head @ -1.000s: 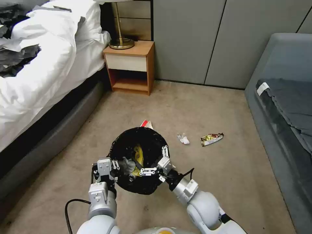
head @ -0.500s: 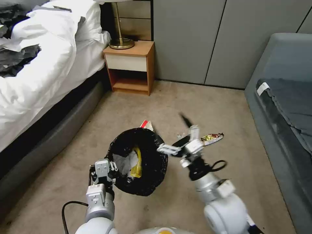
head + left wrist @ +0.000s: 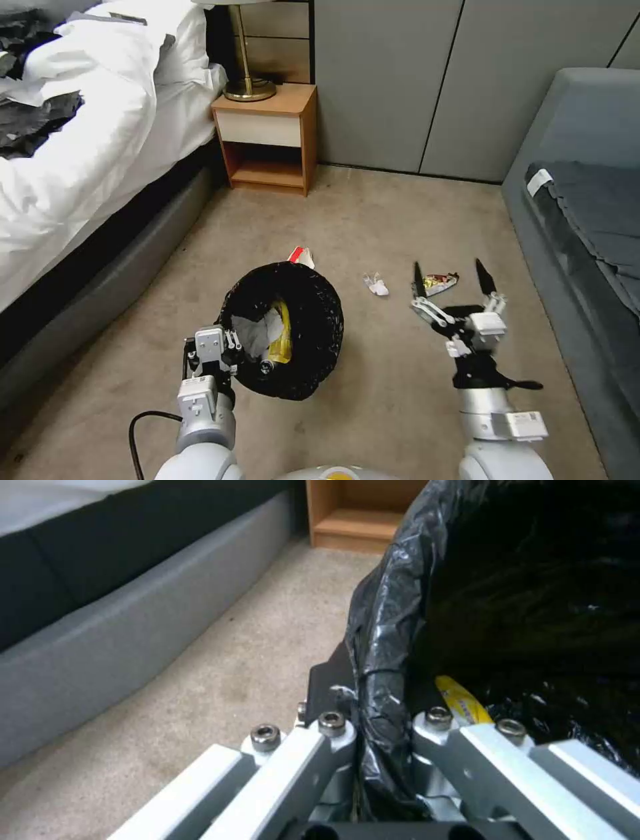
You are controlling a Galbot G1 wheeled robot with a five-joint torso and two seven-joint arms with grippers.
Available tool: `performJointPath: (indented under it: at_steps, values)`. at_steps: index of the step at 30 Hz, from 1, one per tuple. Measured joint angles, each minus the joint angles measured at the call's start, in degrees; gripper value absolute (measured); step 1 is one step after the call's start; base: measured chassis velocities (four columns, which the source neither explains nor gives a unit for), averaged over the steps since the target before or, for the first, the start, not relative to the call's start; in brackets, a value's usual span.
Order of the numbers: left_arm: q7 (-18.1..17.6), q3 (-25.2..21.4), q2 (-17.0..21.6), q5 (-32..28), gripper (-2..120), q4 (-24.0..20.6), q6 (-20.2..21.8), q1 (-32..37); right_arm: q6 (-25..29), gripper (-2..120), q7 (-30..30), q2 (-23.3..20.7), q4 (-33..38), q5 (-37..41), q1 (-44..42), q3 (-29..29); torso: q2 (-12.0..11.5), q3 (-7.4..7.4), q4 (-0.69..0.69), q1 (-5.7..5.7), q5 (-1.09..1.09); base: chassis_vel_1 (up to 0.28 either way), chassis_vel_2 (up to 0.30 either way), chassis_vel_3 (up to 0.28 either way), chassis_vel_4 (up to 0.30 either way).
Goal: Pick up the trash bin, then pick up the garbage from the floor and place it into the trash bin.
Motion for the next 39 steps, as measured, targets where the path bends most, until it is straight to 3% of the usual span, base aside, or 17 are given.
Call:
performJointPath:
  at_steps: [11, 25, 39]
  values:
    - [-0.01, -0.26, -0.11, -0.13, 3, -0.02, 0.05, -0.12, 1.84, 100, -2.12, -0.29, -3.56, 1.76, -0.61, 4.52, 0.0, 0.0, 0.0, 0.0, 0.0, 0.0, 0.0, 0.0, 0.0]
    - [-0.02, -0.24, -0.26, 0.14, 3, -0.18, 0.0, 0.57, 2.0, 100, -3.57, -0.14, -4.61, 2.47, 0.67, 4.63, 0.0, 0.0, 0.0, 0.0, 0.0, 0.0, 0.0, 0.0, 0.0]
    - [-0.07, -0.18, -0.51, 0.29, 3, -0.29, -0.08, 0.53, 1.61, 100, -3.6, -0.33, -5.11, 2.72, 1.62, 4.95, 0.0, 0.01, 0.0, 0.01, -0.01, -0.1, 0.091, 0.089, -0.1]
